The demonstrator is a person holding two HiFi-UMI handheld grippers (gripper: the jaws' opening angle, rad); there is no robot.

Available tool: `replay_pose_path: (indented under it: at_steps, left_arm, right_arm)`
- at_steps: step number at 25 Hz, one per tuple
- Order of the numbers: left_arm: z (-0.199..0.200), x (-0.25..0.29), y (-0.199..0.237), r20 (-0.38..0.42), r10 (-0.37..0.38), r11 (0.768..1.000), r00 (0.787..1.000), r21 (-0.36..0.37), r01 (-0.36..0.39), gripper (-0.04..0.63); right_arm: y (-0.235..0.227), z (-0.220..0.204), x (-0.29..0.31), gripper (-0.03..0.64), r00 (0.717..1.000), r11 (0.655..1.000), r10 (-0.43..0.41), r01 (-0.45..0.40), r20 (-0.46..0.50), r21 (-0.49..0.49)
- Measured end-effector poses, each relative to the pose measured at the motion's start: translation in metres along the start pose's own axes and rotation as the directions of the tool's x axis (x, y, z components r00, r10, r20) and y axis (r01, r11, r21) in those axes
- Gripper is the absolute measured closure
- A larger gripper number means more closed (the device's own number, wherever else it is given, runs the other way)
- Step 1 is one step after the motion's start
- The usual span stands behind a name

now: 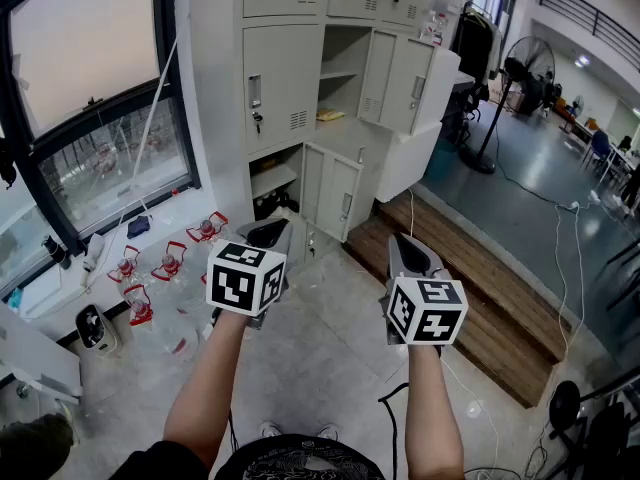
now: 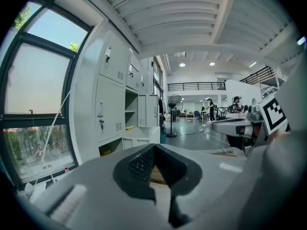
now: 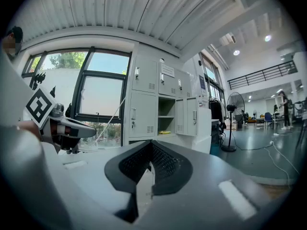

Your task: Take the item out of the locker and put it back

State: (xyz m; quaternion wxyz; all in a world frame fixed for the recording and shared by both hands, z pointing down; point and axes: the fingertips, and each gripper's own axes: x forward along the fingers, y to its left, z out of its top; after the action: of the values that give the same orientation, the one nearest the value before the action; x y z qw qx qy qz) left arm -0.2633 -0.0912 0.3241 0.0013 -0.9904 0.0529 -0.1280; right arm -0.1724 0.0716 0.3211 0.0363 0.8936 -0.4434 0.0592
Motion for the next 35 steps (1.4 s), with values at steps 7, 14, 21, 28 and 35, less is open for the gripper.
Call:
replay_pose_path:
  at_steps: [7, 14, 21, 28, 35]
  left_arm:
    - [-0.001, 0.006, -0.001, 0.003, -0.007, 1.000, 1.000, 0.000, 0.007, 0.595]
    - [-0.002, 0.013, -0.002, 0.001, -0.017, 1.000, 1.000, -0.011, 0.017, 0.595]
    - [0.001, 0.018, -0.004, 0.008, -0.033, 0.999, 0.999, -0.013, 0.033, 0.595]
    - [0.003, 0.021, -0.004, 0.013, -0.019, 0.999, 1.000, -0.026, 0.019, 0.594]
    - [0.005, 0.027, -0.007, 0.021, -0.008, 1.000, 1.000, -0.029, 0.009, 0.594]
  right_arm:
    - [-0.004, -0.001, 0.002, 0.591, 1.000, 1.000, -0.015, 0.015, 0.007, -0.003]
    - [-0.008, -0.001, 0.006, 0.544, 1.000, 1.000, -0.017, 0.018, 0.008, -0.018]
    - [-0.009, 0.001, 0.009, 0.478, 1.000, 1.000, -0.004, 0.005, 0.009, -0.029]
    - [-0.012, 0.001, 0.009, 0.406, 1.000, 1.000, 0.017, -0.016, 0.017, -0.018]
    - [-0.018, 0.001, 0.010, 0.323, 1.000, 1.000, 0.025, -0.025, 0.019, -0.001]
